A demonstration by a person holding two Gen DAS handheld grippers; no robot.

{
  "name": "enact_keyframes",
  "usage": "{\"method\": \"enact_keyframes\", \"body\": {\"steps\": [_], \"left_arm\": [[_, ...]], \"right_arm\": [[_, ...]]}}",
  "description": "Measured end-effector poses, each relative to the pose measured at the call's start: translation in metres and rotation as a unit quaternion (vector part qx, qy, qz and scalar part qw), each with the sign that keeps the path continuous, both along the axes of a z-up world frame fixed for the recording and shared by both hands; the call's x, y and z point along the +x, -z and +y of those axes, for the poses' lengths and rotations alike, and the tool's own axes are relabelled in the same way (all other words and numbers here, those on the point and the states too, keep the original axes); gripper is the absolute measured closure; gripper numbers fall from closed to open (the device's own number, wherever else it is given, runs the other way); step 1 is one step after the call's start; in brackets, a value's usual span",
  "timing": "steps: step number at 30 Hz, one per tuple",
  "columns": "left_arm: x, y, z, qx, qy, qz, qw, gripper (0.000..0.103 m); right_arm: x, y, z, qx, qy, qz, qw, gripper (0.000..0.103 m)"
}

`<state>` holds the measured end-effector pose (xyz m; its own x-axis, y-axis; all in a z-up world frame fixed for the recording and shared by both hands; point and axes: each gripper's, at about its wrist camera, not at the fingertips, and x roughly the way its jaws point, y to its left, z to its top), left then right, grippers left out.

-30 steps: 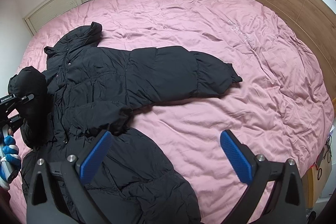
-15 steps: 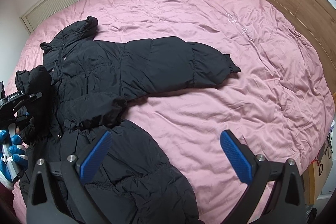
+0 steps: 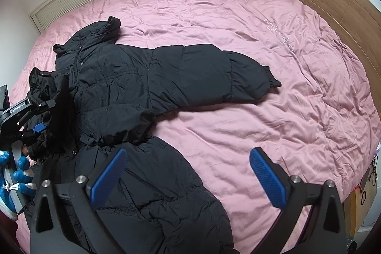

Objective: Fold large clothes
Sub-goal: 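Carry the held sleeve with the left gripper across the coat body, then lower the sleeve onto the coat front and open the left gripper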

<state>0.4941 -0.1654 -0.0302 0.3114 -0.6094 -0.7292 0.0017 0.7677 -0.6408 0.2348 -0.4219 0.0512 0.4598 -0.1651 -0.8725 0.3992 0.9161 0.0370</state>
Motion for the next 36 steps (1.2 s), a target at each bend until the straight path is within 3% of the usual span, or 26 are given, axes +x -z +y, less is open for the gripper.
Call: {"method": "enact_keyframes", "body": {"steps": [9, 21, 28, 36], "left_arm": [[0.0, -0.017, -0.009, 0.01, 0.044, -0.029, 0.9986, 0.038], [0.011, -0.005, 0.053, 0.109, 0.013, -0.061, 0.9921, 0.038], [0.049, -0.021, 0.097, 0.17, -0.002, -0.09, 0.9813, 0.037], [0.095, -0.027, 0.107, 0.206, -0.004, -0.126, 0.9703, 0.036]], "right_arm": [[0.015, 0.001, 0.026, 0.006, -0.021, 0.0, 1.0, 0.0], [0.056, 0.011, 0.097, 0.012, -0.093, 0.003, 0.996, 0.0], [0.12, 0.008, 0.17, 0.006, -0.182, -0.023, 0.983, 0.0], [0.222, 0.011, 0.222, -0.018, -0.249, -0.057, 0.967, 0.0]]}}
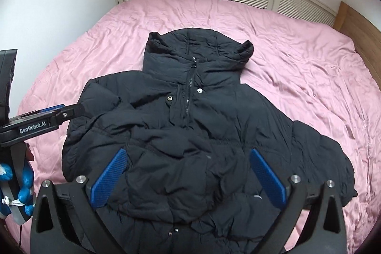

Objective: Fold large clothes

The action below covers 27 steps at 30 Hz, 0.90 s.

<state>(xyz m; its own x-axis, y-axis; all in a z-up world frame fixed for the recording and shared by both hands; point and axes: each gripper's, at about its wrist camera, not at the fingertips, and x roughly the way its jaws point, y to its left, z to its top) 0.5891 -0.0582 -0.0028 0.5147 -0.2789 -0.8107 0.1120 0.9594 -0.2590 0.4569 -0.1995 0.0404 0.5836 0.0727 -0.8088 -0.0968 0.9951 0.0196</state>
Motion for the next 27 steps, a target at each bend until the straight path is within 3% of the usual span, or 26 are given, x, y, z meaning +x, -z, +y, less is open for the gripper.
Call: {"method": "enact_keyframes", "body": {"steps": [4, 9, 12, 15, 27], "left_arm": [[0.016, 0.013, -0.006, 0.018, 0.005, -0.003, 0.9998, 0.036], [0.032, 0.042, -0.02, 0.041, 0.015, 0.007, 0.999, 0.036], [0.035, 0.062, -0.029, 0.056, 0.022, 0.019, 0.998, 0.036], [0.031, 0.077, -0.039, 0.078, 0.037, 0.023, 0.996, 0.034], [0.013, 0.13, -0.045, 0.111, 0.043, 0.028, 0.9926, 0.032]], "right_arm": [[0.032, 0.031, 0.007, -0.013, -0.015, 0.025, 0.999, 0.0], [0.036, 0.091, -0.007, -0.028, -0.016, 0.085, 0.996, 0.0], [0.026, 0.13, -0.021, 0.005, -0.017, 0.143, 0.99, 0.0], [0.009, 0.151, -0.029, 0.041, -0.019, 0.173, 0.984, 0.0], [-0.027, 0.182, -0.034, 0.04, -0.027, 0.164, 0.985, 0.0]]}}
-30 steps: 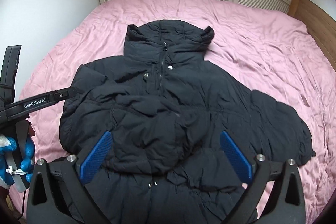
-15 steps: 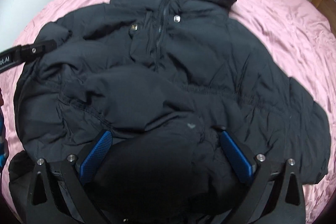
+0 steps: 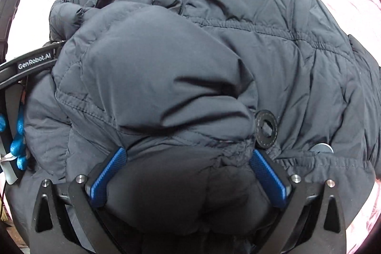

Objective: Fold large clothes

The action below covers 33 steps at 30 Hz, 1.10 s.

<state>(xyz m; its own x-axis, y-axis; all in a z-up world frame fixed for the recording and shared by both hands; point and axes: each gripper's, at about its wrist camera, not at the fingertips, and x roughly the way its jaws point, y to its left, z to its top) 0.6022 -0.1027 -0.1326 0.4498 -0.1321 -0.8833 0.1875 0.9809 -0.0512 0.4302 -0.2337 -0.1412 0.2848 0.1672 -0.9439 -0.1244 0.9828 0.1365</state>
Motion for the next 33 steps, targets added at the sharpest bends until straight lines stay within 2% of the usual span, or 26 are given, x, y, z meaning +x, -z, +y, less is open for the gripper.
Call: {"method": "enact_keyframes", "body": {"steps": [4, 8, 12, 16, 19, 22, 25, 29, 33], "left_arm": [[0.0, -0.008, 0.001, 0.001, 0.002, 0.011, 0.9999, 0.032], [-0.011, -0.042, 0.014, -0.008, 0.008, -0.008, 0.9999, 0.032], [-0.034, -0.076, 0.031, -0.014, 0.015, -0.034, 0.9992, 0.032], [-0.057, -0.079, 0.035, -0.016, 0.029, -0.026, 0.9991, 0.032], [-0.064, -0.057, 0.037, -0.016, 0.033, -0.005, 0.9993, 0.032], [-0.068, -0.026, 0.037, -0.011, 0.028, 0.016, 0.9994, 0.031], [-0.075, -0.003, 0.046, -0.019, 0.025, 0.035, 0.9989, 0.03], [-0.079, -0.002, 0.049, -0.019, 0.032, 0.039, 0.9985, 0.03], [-0.084, -0.007, 0.049, -0.01, 0.036, 0.046, 0.9983, 0.03]], "right_arm": [[-0.005, -0.006, -0.003, -0.002, -0.009, -0.001, 1.0, 0.0], [-0.014, -0.034, -0.012, -0.001, -0.011, -0.007, 1.0, 0.0], [-0.027, -0.082, -0.014, 0.005, -0.018, -0.057, 0.998, 0.0], [-0.022, -0.115, 0.008, 0.023, -0.051, -0.094, 0.994, 0.0], [-0.012, -0.113, 0.039, 0.021, -0.069, -0.098, 0.993, 0.0], [-0.003, -0.084, 0.054, 0.008, -0.066, -0.067, 0.996, 0.0], [-0.005, -0.054, 0.046, -0.007, -0.061, -0.044, 0.997, 0.0], [-0.019, -0.051, 0.025, -0.004, -0.067, -0.043, 0.997, 0.0], [-0.031, -0.053, -0.003, -0.007, -0.036, -0.028, 0.999, 0.0]]}}
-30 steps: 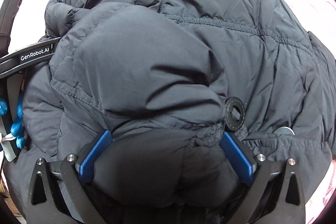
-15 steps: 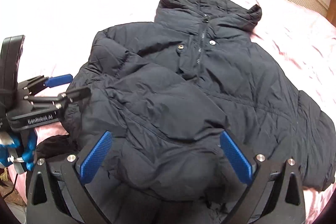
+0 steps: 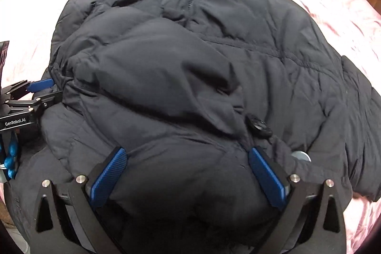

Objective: Fold large clothes

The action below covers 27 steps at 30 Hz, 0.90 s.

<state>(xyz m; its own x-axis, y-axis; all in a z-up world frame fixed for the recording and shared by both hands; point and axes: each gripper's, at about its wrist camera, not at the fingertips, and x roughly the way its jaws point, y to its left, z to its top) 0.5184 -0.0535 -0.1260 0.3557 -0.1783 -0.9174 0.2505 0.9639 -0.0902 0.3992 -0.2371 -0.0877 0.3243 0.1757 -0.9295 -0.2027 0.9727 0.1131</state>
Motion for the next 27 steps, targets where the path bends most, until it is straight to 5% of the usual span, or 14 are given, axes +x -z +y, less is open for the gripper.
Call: {"method": "enact_keyframes", "body": {"steps": [13, 27], "left_arm": [[-0.023, -0.063, -0.029, 0.01, -0.045, -0.034, 0.9983, 0.03], [-0.051, -0.09, -0.094, 0.017, -0.044, -0.02, 0.9987, 0.03]], "right_arm": [[-0.067, -0.047, -0.087, 0.03, 0.084, -0.016, 0.996, 0.0], [-0.107, -0.05, -0.165, 0.01, 0.142, -0.02, 0.99, 0.0]]}}
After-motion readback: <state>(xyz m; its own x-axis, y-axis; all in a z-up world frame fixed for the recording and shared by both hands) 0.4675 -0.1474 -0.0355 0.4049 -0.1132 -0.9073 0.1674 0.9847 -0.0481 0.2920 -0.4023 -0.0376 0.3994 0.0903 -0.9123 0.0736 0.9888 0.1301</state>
